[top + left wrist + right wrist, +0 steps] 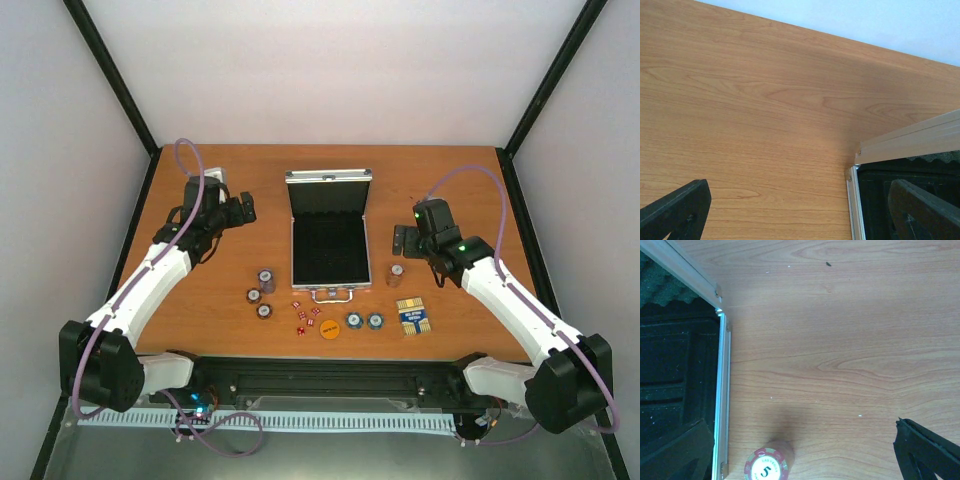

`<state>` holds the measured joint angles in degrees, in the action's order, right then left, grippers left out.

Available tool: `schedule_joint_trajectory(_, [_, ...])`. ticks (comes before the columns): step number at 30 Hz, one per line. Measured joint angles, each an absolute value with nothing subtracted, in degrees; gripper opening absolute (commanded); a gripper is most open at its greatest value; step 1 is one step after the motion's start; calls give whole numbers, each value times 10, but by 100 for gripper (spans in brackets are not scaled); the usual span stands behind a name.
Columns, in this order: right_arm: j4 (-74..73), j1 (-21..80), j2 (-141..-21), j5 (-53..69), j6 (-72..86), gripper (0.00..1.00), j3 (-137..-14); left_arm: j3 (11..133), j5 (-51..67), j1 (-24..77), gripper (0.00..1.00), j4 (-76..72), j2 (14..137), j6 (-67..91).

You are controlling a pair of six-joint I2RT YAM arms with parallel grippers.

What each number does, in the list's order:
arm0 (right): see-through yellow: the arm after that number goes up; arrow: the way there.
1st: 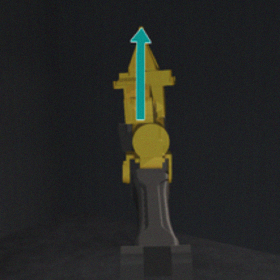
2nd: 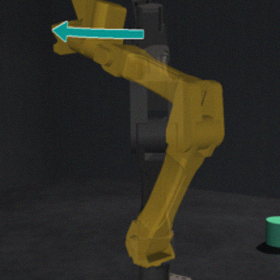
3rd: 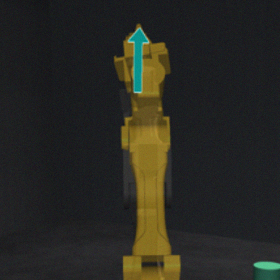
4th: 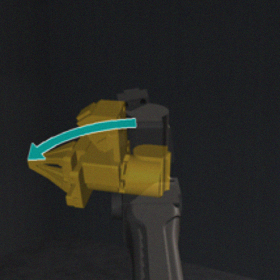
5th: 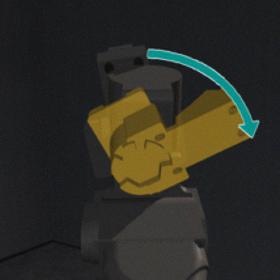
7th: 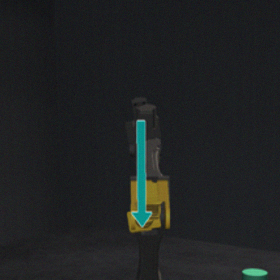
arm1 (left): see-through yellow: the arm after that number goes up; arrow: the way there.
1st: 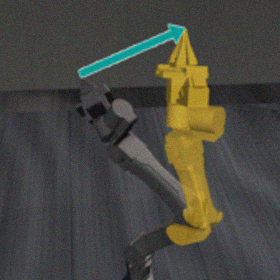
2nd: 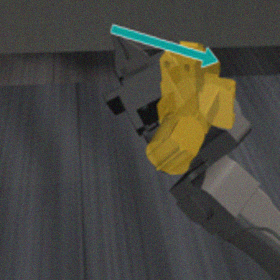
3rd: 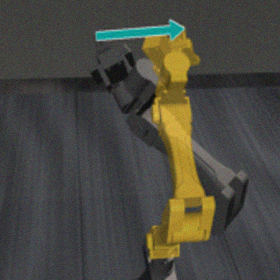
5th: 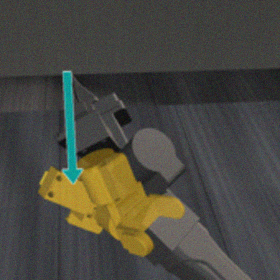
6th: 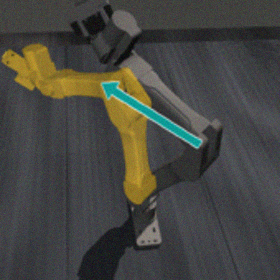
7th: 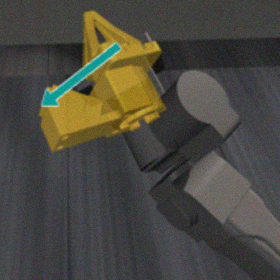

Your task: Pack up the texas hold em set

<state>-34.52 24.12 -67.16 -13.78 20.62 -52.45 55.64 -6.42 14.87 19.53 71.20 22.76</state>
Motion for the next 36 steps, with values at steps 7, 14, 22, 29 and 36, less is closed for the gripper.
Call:
schedule_joint_trajectory(7, [-342, 241, -662, -140, 197, 100, -522, 557, -64, 149, 100, 196, 712, 228])
schedule_joint_trajectory(14, [-325, 242, -670, -85, 187, 88, -496, 557, -64, 149, 100, 200, 712, 228])
schedule_joint_trajectory(22, [-300, 242, -714, -40, 189, 84, -465, 557, -64, 149, 100, 203, 712, 228])
schedule_joint_trajectory(29, [-271, 242, -762, -20, 189, 78, -452, 557, -64, 149, 100, 202, 712, 228])
schedule_joint_trajectory(36, [-260, 253, -796, -16, 190, 73, -447, 557, -64, 149, 100, 203, 712, 228])
